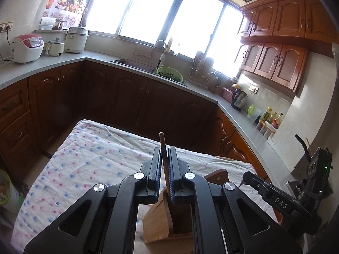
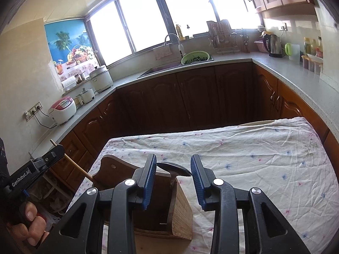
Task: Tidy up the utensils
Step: 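Open both tools to drop the spoon and chopstick into the holder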
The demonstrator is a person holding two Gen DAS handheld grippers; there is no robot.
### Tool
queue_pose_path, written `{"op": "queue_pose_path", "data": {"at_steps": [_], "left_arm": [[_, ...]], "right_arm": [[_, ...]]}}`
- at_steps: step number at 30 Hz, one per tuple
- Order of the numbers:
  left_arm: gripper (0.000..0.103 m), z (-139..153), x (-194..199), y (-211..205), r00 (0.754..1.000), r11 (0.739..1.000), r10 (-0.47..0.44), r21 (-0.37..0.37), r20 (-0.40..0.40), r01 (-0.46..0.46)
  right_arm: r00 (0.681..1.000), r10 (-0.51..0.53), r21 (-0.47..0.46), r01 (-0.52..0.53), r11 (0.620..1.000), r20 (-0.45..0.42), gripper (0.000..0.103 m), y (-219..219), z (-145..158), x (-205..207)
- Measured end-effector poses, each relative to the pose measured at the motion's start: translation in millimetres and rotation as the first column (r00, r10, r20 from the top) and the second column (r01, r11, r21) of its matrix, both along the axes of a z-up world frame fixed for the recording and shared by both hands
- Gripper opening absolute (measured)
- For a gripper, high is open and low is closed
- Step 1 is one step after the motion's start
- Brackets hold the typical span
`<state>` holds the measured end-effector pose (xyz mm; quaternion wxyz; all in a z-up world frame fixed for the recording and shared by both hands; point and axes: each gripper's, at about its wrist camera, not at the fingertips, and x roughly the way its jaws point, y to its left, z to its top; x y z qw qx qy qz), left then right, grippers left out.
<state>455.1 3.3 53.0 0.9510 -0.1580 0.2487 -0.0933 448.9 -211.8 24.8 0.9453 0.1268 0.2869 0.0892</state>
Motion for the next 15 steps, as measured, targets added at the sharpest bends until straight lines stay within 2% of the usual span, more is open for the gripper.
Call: {"op": "queue_pose_path", "data": {"at_steps": [3, 4, 5, 6, 7, 8, 9, 10, 15], "left_arm": [[0.008, -0.1, 0.3, 1.5, 1.000, 1.000, 0.005, -0.014, -0.011, -0.005], [0.012, -0.4, 0.6, 2.3, 1.000, 1.000, 0.003, -0.020, -0.014, -0.003], [0.018, -0.3, 0.1, 2.7, 1.000, 1.000, 0.004, -0.019, -0.016, -0.004], [0.025, 0.8, -1.1, 3.2, 1.000, 1.000, 0.009, -0.014, -0.020, -0.010], [0.042, 1.6, -4.0, 4.5, 1.000, 1.000, 0.017, -0.014, -0.018, -0.017], [0.056, 2.7, -8.6, 6.6, 1.000, 0.999, 0.026, -0.018, -0.011, -0.026], [0.062, 3.8, -13.5, 9.0, 0.999, 0.999, 0.038, -0.022, -0.007, -0.038], [0.072, 4.7, -18.8, 11.5, 0.999, 0.998, 0.048, -0.027, -0.007, -0.048], [0.091, 2.9, -48.9, 28.0, 0.997, 0.995, 0.075, -0.068, -0.027, -0.076]], "right_arm": [[1.000, 0.011, 0.004, -0.011, 1.000, -0.003, 0.038, 1.4, 1.0, 0.2], [1.000, 0.016, 0.006, -0.016, 1.000, -0.007, 0.040, 1.8, 1.8, 0.8], [1.000, 0.019, 0.008, -0.019, 1.000, -0.009, 0.044, 2.3, 2.0, 0.9], [1.000, 0.019, 0.013, -0.019, 1.000, -0.011, 0.056, 2.2, 3.2, 0.2], [1.000, 0.021, 0.020, -0.021, 1.000, -0.007, 0.062, 1.6, 4.3, -1.2], [1.000, 0.023, 0.026, -0.023, 0.999, 0.001, 0.062, 0.8, 6.0, -3.4], [1.000, 0.024, 0.027, -0.024, 0.999, 0.011, 0.063, 0.3, 8.9, -6.6], [1.000, 0.022, 0.025, -0.022, 0.999, 0.018, 0.068, -0.3, 11.5, -10.1], [0.999, -0.024, 0.050, 0.022, 0.998, 0.047, 0.081, -10.4, 20.4, -33.1]]}}
